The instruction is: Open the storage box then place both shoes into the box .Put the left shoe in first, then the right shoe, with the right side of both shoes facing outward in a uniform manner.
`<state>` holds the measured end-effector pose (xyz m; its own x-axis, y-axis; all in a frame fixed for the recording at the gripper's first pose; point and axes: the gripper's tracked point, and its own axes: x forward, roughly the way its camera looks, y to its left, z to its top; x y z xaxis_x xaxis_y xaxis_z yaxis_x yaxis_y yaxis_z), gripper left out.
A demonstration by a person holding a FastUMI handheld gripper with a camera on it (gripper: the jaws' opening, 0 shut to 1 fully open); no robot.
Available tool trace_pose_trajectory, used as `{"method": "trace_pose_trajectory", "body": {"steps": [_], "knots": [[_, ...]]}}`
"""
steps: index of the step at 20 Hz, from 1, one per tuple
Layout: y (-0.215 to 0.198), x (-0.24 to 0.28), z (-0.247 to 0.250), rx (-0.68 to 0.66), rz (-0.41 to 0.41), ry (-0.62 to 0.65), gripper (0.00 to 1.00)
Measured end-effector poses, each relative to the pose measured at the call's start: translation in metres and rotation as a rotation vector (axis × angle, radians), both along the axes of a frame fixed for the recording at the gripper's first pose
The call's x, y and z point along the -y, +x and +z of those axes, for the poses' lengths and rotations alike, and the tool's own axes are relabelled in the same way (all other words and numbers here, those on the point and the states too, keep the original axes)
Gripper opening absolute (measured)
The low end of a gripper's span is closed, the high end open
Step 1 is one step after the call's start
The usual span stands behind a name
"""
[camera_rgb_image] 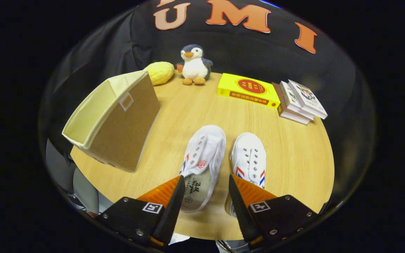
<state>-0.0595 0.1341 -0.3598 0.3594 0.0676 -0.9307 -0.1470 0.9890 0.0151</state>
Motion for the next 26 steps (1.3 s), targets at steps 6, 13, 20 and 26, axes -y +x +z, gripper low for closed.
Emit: {"method": "trace_pose_trajectory", "body": {"steps": [6,13,20,26], "knots": [[0.009,0.013,-0.041,0.007,-0.006,-0.028,0.5],[0.03,0.009,-0.069,0.068,0.025,-0.106,0.2],[0.039,0.002,-0.049,0.092,-0.087,-0.004,0.01],[0.055,-0.004,0.006,0.157,-0.137,0.03,0.01]]}}
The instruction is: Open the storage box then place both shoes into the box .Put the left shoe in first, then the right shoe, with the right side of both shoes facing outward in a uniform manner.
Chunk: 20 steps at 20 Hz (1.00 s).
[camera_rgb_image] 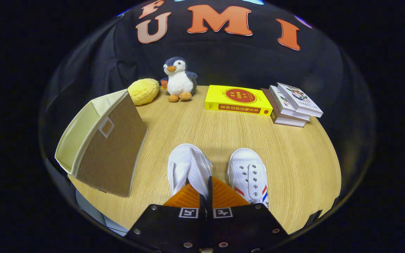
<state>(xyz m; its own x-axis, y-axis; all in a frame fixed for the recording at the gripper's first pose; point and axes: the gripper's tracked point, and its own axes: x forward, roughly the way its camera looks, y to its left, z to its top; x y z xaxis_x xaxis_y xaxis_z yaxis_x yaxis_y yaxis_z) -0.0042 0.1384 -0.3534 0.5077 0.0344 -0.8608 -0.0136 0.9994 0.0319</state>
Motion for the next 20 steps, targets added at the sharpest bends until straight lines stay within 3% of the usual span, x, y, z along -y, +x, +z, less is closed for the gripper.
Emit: {"method": "trace_pose_trajectory", "body": {"steps": [6,12,16,20], "knots": [[0.032,-0.03,0.084,0.07,-0.076,0.07,0.01],[0.068,-0.104,0.149,0.139,-0.022,0.153,0.01],[0.082,-0.168,0.149,0.109,0.034,0.198,0.01],[0.084,-0.224,0.12,0.016,0.05,0.225,0.01]]}}
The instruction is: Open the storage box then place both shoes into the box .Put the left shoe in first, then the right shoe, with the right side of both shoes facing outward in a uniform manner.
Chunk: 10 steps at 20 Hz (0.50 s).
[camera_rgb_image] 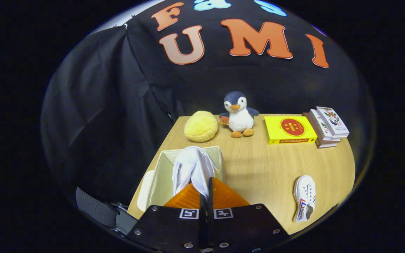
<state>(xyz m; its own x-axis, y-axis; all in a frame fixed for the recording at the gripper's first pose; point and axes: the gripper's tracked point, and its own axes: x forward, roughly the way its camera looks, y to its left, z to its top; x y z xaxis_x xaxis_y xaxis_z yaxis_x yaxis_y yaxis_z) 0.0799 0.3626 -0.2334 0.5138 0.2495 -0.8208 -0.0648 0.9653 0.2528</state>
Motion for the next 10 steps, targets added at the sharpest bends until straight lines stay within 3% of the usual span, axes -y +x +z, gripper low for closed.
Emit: {"method": "trace_pose_trajectory", "body": {"steps": [10], "knots": [[-0.003,-0.069,-0.1,-0.261,-0.051,-0.046,0.01]]}}
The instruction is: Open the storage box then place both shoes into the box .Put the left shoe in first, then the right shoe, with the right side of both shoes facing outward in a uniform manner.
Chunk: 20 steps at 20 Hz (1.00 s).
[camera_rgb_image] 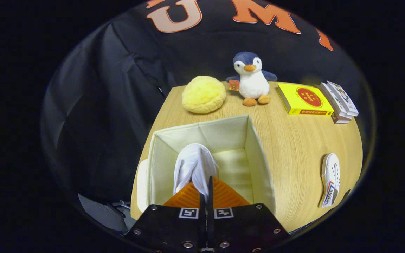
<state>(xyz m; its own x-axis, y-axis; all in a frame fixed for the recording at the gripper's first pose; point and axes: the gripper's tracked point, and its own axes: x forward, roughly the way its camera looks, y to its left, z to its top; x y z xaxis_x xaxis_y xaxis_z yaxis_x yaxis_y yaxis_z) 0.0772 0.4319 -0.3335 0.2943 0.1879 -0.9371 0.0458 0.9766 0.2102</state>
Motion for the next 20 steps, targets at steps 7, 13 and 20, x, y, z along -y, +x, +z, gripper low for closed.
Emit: {"method": "trace_pose_trajectory", "body": {"steps": [7,13,20], "knots": [[-0.016,-0.028,-0.047,-0.105,-0.103,0.057,0.03],[-0.035,-0.034,-0.04,-0.147,-0.06,0.16,0.14],[-0.036,-0.003,0.041,0.076,0.079,0.285,0.46]]}}
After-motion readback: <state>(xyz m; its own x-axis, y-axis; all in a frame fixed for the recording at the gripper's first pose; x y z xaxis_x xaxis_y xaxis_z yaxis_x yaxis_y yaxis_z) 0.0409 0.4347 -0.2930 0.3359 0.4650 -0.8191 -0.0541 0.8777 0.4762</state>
